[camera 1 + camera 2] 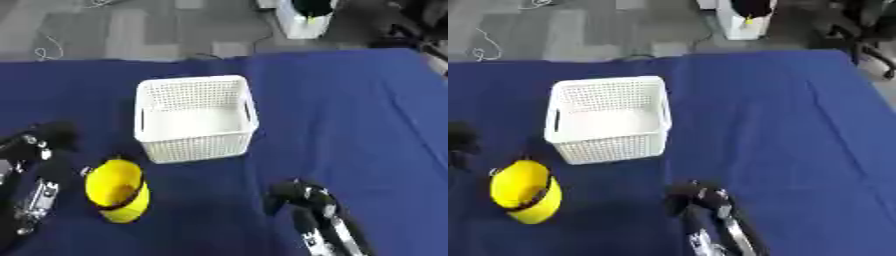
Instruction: Pick up objects on the table and place them in the box.
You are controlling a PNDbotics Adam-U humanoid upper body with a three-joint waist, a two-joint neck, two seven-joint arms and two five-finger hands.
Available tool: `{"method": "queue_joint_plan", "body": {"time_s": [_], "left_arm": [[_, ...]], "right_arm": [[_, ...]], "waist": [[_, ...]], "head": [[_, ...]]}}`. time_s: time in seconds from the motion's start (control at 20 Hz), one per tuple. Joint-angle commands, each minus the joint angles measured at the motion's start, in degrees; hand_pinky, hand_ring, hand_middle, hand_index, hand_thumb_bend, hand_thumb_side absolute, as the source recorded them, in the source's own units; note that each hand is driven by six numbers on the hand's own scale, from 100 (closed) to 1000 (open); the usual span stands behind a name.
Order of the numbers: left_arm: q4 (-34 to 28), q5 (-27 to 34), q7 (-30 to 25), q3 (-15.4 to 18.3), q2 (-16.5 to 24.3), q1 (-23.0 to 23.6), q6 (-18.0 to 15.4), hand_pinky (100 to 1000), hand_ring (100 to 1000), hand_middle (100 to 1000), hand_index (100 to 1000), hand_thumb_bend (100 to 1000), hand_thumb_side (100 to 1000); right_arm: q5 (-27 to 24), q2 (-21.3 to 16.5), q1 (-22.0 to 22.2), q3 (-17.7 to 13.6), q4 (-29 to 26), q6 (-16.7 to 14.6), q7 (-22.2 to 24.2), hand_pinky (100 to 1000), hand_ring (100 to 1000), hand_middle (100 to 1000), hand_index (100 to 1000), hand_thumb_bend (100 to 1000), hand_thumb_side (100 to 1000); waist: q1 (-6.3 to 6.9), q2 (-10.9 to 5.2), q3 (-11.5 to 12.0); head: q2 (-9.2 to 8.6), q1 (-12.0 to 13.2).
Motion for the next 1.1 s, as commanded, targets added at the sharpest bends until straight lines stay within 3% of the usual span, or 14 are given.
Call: {"method": "queue_joint_plan", "body": {"time_s": [0.05, 0.7, 1.1], "left_arm": [[-0.9, 0.45, -0.11, 0.39, 0.18, -0.17, -0.12, 477, 663, 675, 858, 100, 879], [-0.9, 0.03, -0.44, 0.37, 0.49, -0.16, -0.41, 487, 665, 680, 862, 100, 881], [-0.9, -7.38, -3.81, -0.25, 6.19, -1.3, -1.83, 532, 661, 681, 860, 100, 852]], "right_arm": [[0.13, 0.73, -0.44, -0.17, -0.69, 0.28, 0.04, 485, 548, 603, 800, 100, 816], [0.44, 0.78, -0.89, -0.37, -0.69, 1.1, 0.34, 485, 546, 603, 801, 100, 823], [0.36, 0.31, -1.0, -0.36, -0.69, 1.39, 0.45, 485, 546, 603, 801, 100, 824]], "waist": [[0.18, -0.7, 0.08], [0.42, -0.55, 0.05], [0.93, -0.59, -0.42]], "head": [[-0.15, 0.6], [-0.03, 0.64], [0.6, 0.8]]}}
